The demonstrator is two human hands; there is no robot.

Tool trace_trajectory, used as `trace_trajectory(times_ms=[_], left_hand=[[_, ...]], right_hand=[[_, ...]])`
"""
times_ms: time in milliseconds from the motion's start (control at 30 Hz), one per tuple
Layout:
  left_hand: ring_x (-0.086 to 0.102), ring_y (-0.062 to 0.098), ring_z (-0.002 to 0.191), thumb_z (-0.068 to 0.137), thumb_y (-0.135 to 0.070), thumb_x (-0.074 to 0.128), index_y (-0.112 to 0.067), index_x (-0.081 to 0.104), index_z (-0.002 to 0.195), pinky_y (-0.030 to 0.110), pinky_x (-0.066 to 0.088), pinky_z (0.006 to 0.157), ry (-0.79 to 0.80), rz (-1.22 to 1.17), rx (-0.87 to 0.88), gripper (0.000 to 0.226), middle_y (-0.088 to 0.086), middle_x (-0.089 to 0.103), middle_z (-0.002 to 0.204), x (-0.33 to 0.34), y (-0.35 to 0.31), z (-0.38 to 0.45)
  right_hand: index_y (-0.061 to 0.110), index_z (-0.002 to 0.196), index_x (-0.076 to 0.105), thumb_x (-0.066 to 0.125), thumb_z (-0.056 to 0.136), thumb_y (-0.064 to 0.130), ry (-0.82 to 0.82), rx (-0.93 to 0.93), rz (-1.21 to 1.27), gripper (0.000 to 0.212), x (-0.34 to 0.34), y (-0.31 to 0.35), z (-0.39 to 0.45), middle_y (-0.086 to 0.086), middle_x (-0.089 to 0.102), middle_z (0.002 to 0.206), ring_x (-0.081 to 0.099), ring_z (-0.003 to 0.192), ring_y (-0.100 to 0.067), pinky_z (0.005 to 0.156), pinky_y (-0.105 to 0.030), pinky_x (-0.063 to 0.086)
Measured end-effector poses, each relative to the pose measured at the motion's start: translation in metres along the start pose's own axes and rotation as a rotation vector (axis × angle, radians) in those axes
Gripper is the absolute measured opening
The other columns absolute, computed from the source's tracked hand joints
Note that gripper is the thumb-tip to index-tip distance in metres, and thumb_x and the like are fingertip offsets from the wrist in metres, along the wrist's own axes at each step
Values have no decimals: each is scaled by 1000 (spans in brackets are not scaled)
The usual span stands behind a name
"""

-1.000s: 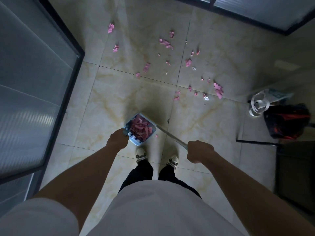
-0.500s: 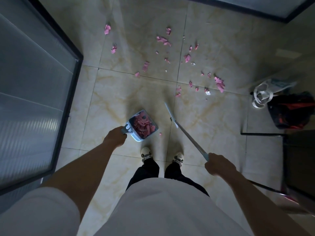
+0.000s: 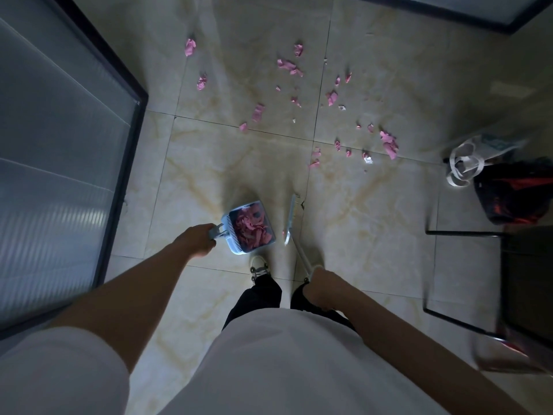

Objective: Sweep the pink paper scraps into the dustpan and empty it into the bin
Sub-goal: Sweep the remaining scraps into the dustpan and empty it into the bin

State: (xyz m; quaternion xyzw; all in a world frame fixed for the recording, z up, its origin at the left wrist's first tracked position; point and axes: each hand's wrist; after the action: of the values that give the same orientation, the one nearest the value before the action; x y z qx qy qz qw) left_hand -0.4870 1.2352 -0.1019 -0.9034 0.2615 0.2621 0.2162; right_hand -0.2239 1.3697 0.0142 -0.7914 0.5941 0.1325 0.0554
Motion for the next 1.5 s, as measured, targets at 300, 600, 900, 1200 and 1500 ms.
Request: trace_trajectory(times_ms=[300, 600, 900, 1200, 1500], left_hand=[[59, 31, 103, 88, -17, 50, -19, 55, 115, 31, 44, 78, 15, -36, -4, 28, 11, 65, 114, 10, -1, -2], [59, 31, 109, 90, -15, 55, -16, 58, 127, 33, 45, 86, -113, -362, -165, 37, 14, 63, 122, 16, -1, -32], [55, 25, 66, 84, -10, 64, -10, 66, 108, 27, 38, 58, -400, -1019, -436, 25, 11, 64, 79, 61, -15, -102], [34, 15, 39, 89, 0, 54, -6, 57, 81, 17, 30, 36, -652, -1665, -716, 11, 6, 41, 53, 131, -63, -199], [33, 15, 44, 86, 1, 46, -15, 43, 88, 19, 28, 44, -924, -2221, -766, 16, 5, 39, 63, 213, -123, -294]], right_hand=[[4, 116, 53, 47, 90, 18, -79, -44, -112, 30, -1, 2, -8, -11, 60, 110, 57, 89, -24, 72, -29, 46], [18, 96, 46, 47, 90, 25, -237, -102, -298, 9, -26, -29, -31, -1, 51, 88, 53, 79, -20, 53, -22, 35], [14, 105, 51, 48, 94, 26, -288, -260, -393, 16, -68, -41, -38, 4, 51, 84, 51, 69, -8, 54, -16, 34], [7, 123, 51, 47, 94, 26, -205, -441, -509, 35, -78, -40, -35, -12, 61, 118, 60, 105, -27, 80, -33, 47], [3, 124, 52, 47, 94, 30, -173, -593, -656, 41, -21, -44, -53, -15, 61, 124, 58, 114, -29, 74, -25, 35]])
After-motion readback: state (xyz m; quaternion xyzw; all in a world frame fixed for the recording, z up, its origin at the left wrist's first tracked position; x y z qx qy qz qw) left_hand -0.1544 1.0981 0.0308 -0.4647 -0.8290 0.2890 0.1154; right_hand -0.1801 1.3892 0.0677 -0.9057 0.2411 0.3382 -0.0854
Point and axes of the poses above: each hand's wrist, its own z-axis towards the middle knuckle, its own x-axis out of the palm, y = z × x
